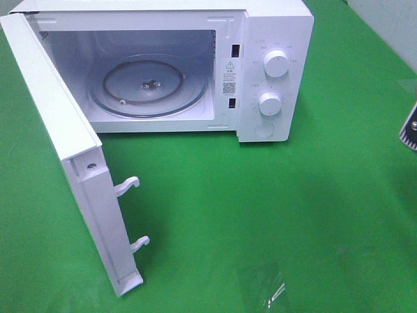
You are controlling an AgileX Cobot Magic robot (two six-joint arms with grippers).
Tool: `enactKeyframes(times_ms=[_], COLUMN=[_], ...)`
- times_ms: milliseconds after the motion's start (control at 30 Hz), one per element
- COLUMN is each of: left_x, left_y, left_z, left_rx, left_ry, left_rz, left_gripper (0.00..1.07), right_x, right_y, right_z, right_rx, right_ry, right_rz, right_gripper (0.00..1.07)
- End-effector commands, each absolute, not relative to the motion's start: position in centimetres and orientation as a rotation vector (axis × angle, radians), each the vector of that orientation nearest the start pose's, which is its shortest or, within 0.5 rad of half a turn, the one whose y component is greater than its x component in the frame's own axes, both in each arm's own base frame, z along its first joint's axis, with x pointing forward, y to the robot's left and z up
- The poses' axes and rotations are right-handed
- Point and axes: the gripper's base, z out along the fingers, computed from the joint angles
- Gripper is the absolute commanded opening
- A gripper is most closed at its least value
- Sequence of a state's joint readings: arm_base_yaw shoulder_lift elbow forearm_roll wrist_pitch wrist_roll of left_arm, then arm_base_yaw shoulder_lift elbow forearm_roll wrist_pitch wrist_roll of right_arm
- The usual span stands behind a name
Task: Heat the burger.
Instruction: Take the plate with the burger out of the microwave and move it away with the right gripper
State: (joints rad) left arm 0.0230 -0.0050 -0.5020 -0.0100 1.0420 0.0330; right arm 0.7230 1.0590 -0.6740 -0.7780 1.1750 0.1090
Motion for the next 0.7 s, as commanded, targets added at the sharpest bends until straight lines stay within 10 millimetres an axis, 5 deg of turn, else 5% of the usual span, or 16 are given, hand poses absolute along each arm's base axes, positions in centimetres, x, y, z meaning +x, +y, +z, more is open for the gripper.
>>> enactKeyframes(times_ms=[33, 700], left_x=[-0.7, -0.7], left_y=[-0.1, -0.1], left_z=[27.9, 27.9], left_rx=[0.011, 0.011], left_ry=[1.997, 1.997], left_rz=[0.025, 0.025], left_gripper=[0.98, 0.98], right_x=[16.6, 19.0], right_y=[6.2, 8.6], right_z=[27.7, 24.8], right_rx=[-1.085, -0.840], right_ry=[2.340, 2.561], right_rz=[-0.946, -0.966], right_gripper=[0.00, 0.00])
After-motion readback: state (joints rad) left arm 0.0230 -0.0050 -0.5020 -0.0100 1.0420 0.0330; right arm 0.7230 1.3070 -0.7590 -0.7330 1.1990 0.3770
